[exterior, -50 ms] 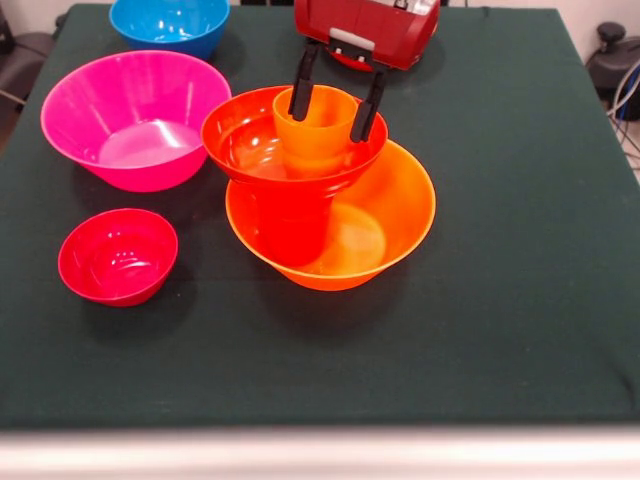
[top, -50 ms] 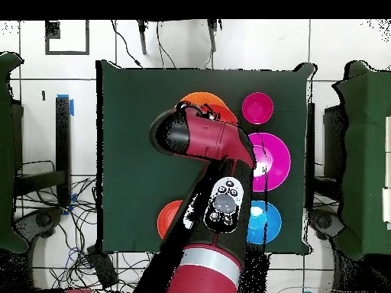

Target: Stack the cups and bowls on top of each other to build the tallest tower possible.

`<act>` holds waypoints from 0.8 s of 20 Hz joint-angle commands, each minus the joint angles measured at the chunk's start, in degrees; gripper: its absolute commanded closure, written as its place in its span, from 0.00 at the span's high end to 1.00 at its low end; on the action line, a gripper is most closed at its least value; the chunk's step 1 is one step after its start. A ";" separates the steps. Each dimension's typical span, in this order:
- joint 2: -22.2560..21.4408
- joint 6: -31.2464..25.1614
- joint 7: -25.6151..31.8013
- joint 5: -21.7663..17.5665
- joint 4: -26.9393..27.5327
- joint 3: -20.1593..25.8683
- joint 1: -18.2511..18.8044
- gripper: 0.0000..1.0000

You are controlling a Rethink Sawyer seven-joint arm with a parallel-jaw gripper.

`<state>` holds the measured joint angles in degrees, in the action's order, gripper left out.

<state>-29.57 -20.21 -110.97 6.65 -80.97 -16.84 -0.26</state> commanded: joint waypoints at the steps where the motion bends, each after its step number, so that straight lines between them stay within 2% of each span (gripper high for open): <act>1: 3.39 -2.78 -8.82 1.29 2.31 3.19 -0.47 1.00; 2: 3.19 -3.49 -8.63 1.31 2.50 3.19 -0.43 1.00; 6: -1.55 -15.04 -7.11 1.76 4.38 2.24 -0.58 1.00; 9: -3.84 -25.46 -6.05 1.39 9.45 1.19 -0.52 1.00; 12: -3.05 -28.88 -6.00 1.32 13.04 1.65 0.38 1.00; 16: 2.42 -32.06 -3.75 0.69 22.33 3.63 3.64 1.00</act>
<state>-32.10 -42.69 -110.97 6.85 -71.86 -17.65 0.13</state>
